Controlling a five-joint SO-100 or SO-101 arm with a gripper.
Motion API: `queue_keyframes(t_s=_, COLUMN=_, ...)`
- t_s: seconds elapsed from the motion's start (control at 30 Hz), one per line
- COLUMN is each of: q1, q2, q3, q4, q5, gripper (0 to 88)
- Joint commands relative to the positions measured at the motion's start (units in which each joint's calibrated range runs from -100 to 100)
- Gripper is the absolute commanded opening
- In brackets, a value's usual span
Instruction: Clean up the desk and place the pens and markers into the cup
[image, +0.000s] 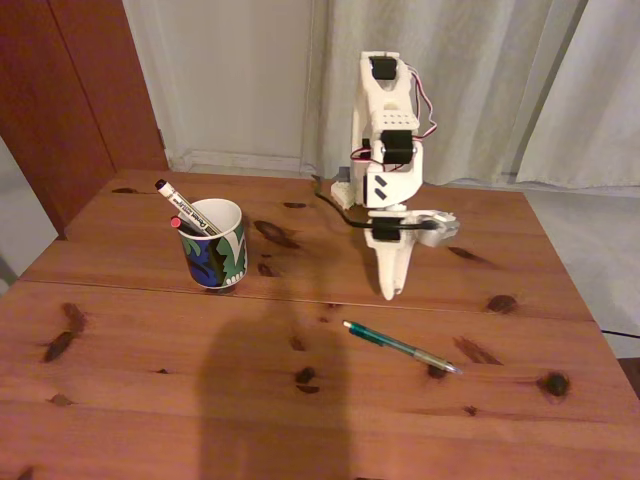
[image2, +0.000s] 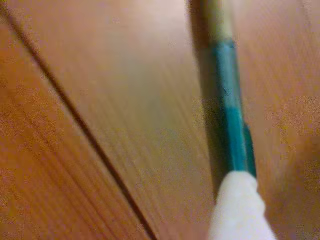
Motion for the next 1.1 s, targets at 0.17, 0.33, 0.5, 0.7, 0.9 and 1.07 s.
queue_keyframes(t_s=0.17, q1=-0.36, q2=6.60, q3=-7.10, q4=0.00, q5=1.39, gripper=12.6)
queue_keyframes(t_s=0.33, q1=0.20, q2=12.64, q3=-13.23, q4=0.18, q5=1.39, gripper=12.6)
queue_keyframes(t_s=0.5, q1=0.20, q2=17.03, q3=-16.39, q4=0.26, q5=1.39, gripper=12.6)
queue_keyframes(t_s=0.7, q1=0.20, q2=19.51, q3=-18.10, q4=0.26, q5=2.39, gripper=12.6)
queue_keyframes(t_s=0.9, q1=0.20, q2=20.59, q3=-18.19, q4=0.26, q5=4.06, gripper=12.6)
queue_keyframes(t_s=1.07, q1=0.20, q2=20.67, q3=-18.19, q4=0.26, q5=5.79, gripper=12.5)
